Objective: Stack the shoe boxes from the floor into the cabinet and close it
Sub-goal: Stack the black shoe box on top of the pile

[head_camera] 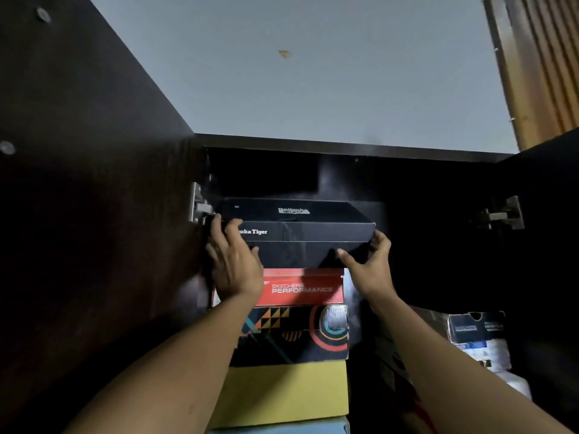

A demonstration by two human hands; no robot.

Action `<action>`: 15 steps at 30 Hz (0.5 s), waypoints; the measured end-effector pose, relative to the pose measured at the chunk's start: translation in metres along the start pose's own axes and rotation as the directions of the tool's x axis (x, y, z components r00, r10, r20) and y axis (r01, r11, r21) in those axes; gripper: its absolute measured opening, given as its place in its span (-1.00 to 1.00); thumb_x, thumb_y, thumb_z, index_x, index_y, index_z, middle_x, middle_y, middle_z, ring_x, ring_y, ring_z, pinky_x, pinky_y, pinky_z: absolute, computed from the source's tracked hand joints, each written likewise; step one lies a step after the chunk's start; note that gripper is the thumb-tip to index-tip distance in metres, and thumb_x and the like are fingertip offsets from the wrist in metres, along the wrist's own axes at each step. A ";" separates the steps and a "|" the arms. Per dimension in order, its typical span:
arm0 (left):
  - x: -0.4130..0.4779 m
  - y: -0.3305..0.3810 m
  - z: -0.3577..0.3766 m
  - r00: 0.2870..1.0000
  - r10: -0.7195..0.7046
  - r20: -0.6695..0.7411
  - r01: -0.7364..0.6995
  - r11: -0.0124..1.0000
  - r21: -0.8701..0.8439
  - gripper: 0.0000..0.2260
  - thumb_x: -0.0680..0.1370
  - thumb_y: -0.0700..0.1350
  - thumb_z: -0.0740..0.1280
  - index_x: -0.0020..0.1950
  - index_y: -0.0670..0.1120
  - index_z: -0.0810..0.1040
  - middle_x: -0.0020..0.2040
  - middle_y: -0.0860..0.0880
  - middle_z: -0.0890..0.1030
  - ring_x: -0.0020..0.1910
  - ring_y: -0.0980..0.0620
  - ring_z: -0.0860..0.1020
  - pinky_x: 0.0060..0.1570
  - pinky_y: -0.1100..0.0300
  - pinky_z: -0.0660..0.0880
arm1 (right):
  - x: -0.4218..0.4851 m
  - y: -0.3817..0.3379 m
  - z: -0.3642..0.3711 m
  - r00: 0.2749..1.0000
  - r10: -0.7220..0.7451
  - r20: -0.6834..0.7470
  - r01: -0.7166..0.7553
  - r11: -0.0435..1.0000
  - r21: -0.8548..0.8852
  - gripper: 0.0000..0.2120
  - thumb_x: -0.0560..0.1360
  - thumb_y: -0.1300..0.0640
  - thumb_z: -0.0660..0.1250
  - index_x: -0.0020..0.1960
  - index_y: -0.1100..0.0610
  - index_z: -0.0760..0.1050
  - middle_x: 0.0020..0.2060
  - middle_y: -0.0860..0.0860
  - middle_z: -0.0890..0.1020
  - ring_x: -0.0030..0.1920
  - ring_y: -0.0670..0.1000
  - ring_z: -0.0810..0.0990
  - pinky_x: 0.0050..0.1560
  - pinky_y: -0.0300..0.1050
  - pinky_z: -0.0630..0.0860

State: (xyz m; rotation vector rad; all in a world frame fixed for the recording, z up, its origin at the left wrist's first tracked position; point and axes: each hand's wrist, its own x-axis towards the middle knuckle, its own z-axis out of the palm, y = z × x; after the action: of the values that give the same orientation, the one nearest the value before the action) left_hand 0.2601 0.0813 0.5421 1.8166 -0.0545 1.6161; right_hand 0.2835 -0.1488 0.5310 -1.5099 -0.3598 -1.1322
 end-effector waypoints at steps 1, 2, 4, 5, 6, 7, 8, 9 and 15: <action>0.000 0.000 0.003 1.000 0.007 0.025 -0.008 0.999 0.039 -0.50 0.49 -0.13 0.48 0.34 0.00 0.34 0.60 -0.01 0.03 0.46 -0.21 0.23 -0.07 -0.15 0.59 | 0.002 0.003 0.004 1.000 -0.009 0.009 0.009 1.000 -0.019 -0.19 0.42 0.14 0.54 0.50 0.08 0.13 0.34 0.02 0.39 0.33 0.00 0.41 0.38 -0.06 0.37; 0.000 -0.002 0.006 0.998 0.034 0.050 -0.037 0.997 0.067 -0.52 0.50 -0.09 0.47 0.34 0.01 0.33 0.61 -0.01 -0.03 0.51 -0.22 0.16 -0.07 -0.15 0.60 | 0.003 0.005 0.007 1.000 -0.006 0.019 0.007 0.998 -0.055 -0.09 0.41 0.10 0.55 0.57 0.02 0.06 0.38 0.08 0.36 0.38 0.05 0.39 0.42 0.01 0.36; 0.002 -0.010 0.012 0.988 0.106 0.114 -0.119 0.986 0.114 -0.45 0.52 0.00 0.43 0.44 0.04 0.27 0.62 0.01 -0.11 0.57 -0.25 0.01 0.09 -0.20 0.57 | 0.008 0.004 0.011 0.998 0.033 0.061 -0.025 0.992 -0.126 0.02 0.43 0.06 0.54 0.62 -0.08 -0.10 0.43 0.15 0.26 0.42 0.12 0.34 0.47 0.04 0.29; 0.003 -0.015 0.015 0.979 0.132 0.156 -0.154 0.978 0.142 -0.38 0.53 0.05 0.40 0.52 0.06 0.20 0.62 0.02 -0.14 0.58 -0.27 -0.06 0.22 -0.23 0.51 | 0.011 0.002 0.013 0.994 0.063 0.088 -0.051 0.989 -0.140 0.04 0.45 0.04 0.52 0.62 -0.10 -0.17 0.44 0.16 0.23 0.43 0.15 0.33 0.45 0.01 0.28; 0.004 -0.020 0.017 0.969 0.146 0.200 -0.181 0.969 0.170 -0.31 0.53 0.10 0.38 0.57 0.08 0.11 0.62 0.02 -0.18 0.59 -0.27 -0.13 0.34 -0.25 0.40 | 0.015 0.000 0.016 0.988 0.093 0.119 -0.076 0.986 -0.146 0.04 0.46 0.03 0.51 0.61 -0.12 -0.20 0.44 0.16 0.20 0.44 0.16 0.32 0.42 -0.02 0.29; 0.006 -0.023 0.018 0.959 0.152 0.238 -0.201 0.959 0.200 -0.25 0.54 0.14 0.35 0.60 0.10 0.01 0.62 0.02 -0.22 0.58 -0.27 -0.18 0.43 -0.26 0.29 | 0.018 -0.002 0.018 0.981 0.116 0.154 -0.092 0.984 -0.151 0.04 0.47 0.03 0.51 0.61 -0.12 -0.22 0.45 0.15 0.19 0.45 0.17 0.31 0.37 -0.05 0.33; 0.007 -0.026 0.019 0.951 0.155 0.268 -0.220 0.948 0.230 -0.21 0.54 0.17 0.33 0.62 0.10 -0.07 0.61 0.01 -0.26 0.58 -0.28 -0.22 0.48 -0.26 0.18 | 0.020 -0.003 0.021 0.974 0.124 0.189 -0.094 0.983 -0.159 0.02 0.48 0.04 0.50 0.61 -0.12 -0.21 0.46 0.13 0.17 0.45 0.18 0.31 0.31 -0.09 0.36; 0.008 -0.029 0.020 0.943 0.158 0.294 -0.237 0.936 0.260 -0.19 0.54 0.19 0.31 0.62 0.10 -0.12 0.61 0.00 -0.29 0.57 -0.29 -0.26 0.51 -0.24 0.09 | 0.022 -0.001 0.024 0.969 0.118 0.216 -0.080 0.981 -0.178 0.00 0.48 0.06 0.49 0.62 -0.10 -0.18 0.49 0.11 0.14 0.46 0.17 0.29 0.29 -0.11 0.37; 0.012 -0.048 0.025 0.877 0.027 0.480 -0.219 0.911 0.350 -0.27 0.61 0.21 0.16 0.63 0.07 -0.17 0.63 -0.06 -0.25 0.59 -0.21 -0.26 0.56 -0.16 0.01 | 0.022 0.006 0.035 0.928 0.174 0.329 -0.054 0.938 -0.342 -0.08 0.51 0.04 0.45 0.63 -0.02 -0.12 0.60 0.08 -0.19 0.60 0.12 -0.03 0.53 -0.06 0.06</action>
State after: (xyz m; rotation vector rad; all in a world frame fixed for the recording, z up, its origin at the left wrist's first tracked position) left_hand 0.3067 0.1093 0.5312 2.5423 -0.0669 1.2968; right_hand 0.3145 -0.1269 0.5488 -2.0149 -0.3304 -0.8494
